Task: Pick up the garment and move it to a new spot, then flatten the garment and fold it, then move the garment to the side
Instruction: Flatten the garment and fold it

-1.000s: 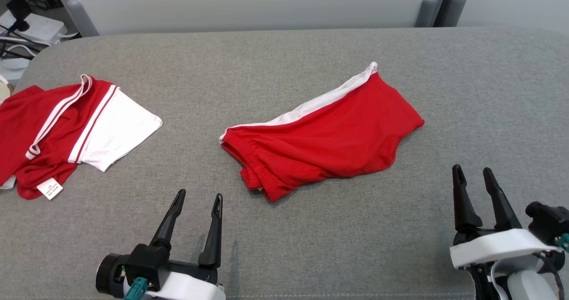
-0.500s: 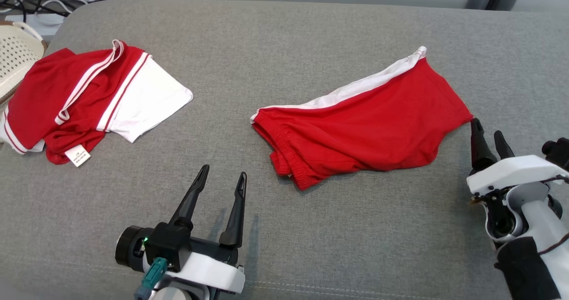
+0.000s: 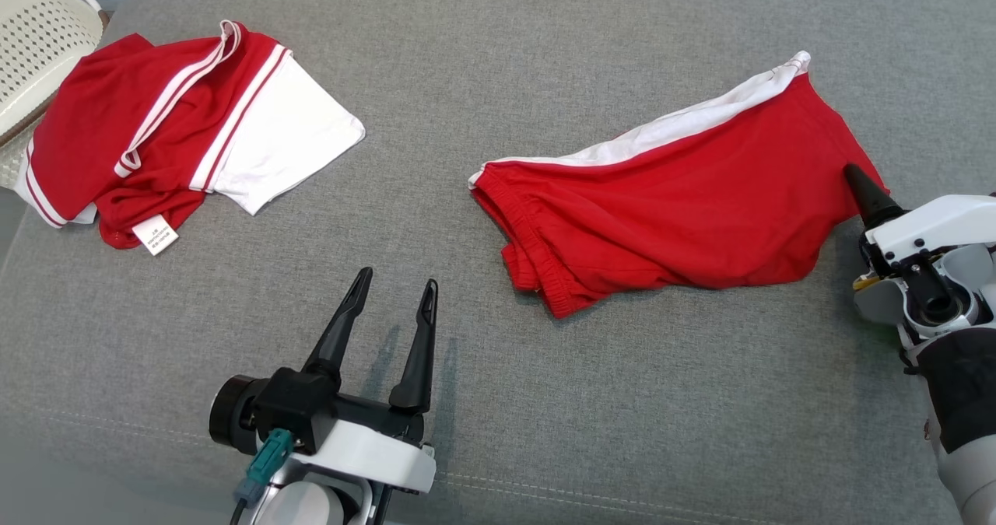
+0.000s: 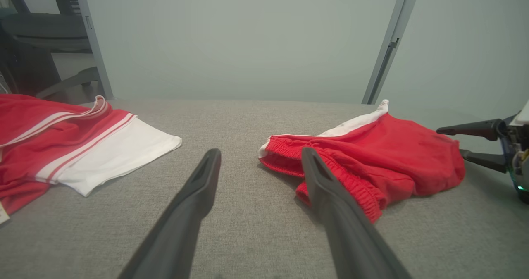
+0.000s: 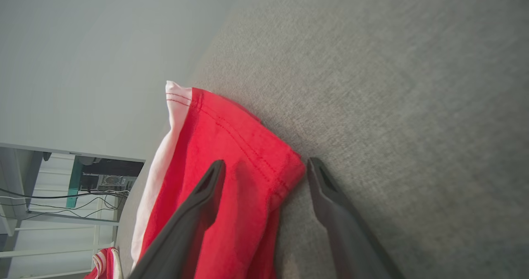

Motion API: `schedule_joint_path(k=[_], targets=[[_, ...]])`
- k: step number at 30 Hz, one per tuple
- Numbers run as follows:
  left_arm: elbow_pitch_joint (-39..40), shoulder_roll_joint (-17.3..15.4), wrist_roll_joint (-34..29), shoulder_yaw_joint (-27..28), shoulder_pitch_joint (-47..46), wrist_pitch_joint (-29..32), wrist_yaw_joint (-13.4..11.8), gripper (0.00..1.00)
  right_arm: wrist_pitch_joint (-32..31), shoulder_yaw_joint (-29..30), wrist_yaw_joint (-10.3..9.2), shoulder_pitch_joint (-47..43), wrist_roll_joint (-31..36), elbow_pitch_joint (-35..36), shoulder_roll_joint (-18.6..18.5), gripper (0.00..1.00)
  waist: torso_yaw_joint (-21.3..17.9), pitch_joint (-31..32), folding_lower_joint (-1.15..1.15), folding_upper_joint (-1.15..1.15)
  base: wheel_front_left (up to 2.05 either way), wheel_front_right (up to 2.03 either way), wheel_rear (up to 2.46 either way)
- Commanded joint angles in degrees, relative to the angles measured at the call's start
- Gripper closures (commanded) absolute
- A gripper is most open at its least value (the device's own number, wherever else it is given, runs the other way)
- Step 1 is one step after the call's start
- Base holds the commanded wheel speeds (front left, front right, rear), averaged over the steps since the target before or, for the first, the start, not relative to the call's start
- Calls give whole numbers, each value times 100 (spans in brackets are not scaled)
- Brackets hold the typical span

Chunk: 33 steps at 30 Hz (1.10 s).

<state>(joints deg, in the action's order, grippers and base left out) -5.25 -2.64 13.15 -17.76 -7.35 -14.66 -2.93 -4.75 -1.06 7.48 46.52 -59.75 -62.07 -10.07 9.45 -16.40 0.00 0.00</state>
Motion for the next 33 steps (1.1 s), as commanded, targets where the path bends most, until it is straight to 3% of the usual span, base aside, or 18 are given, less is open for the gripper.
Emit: schedule_joint_path(k=[1, 2, 3, 5, 6, 12, 18, 26, 33], targets=[[108, -24, 9, 153, -198, -34, -35, 0, -254, -97, 1, 69, -176, 3, 114, 0, 25, -30, 0, 0, 0, 0, 0], [101, -24, 7, 147, -211, -34, -31, 0, -363, -113, 1, 83, -236, -7, 128, 0, 32, -39, 0, 0, 0, 0, 0], [89, -24, -8, 141, -222, -34, -23, 0, -468, -134, 1, 86, -293, -8, 147, 35, 36, -43, 0, 0, 0, 0, 0], [75, -24, -26, 137, -234, -34, -11, 0, -681, -200, 1, 79, -374, -19, 174, 74, 32, -48, 0, 0, 0, 0, 0], [70, -24, -33, 138, -235, -34, -7, 0, -778, -253, 1, 74, -391, -10, 184, 98, 25, -47, 0, 0, 0, 0, 0], [57, -24, -48, 171, -220, -34, -13, 0, -913, -524, 1, 11, -389, 159, 167, 100, -45, -9, 0, 0, 0, 0, 0], [57, -24, -38, 244, -169, -34, -25, 0, -507, -714, 1, -234, -463, 610, 146, 100, -180, 98, 0, 0, 0, 0, 0], [78, -24, -66, 357, -57, -34, -17, 0, 493, -929, 1, -1028, -632, 1473, 132, 100, -488, 215, 0, 0, 0, 0, 0], [87, -24, -108, 455, -1, -34, 9, 0, 1558, -1070, 1, -1598, -267, 1542, 90, 100, -726, 308, 0, 0, 0, 0, 0]])
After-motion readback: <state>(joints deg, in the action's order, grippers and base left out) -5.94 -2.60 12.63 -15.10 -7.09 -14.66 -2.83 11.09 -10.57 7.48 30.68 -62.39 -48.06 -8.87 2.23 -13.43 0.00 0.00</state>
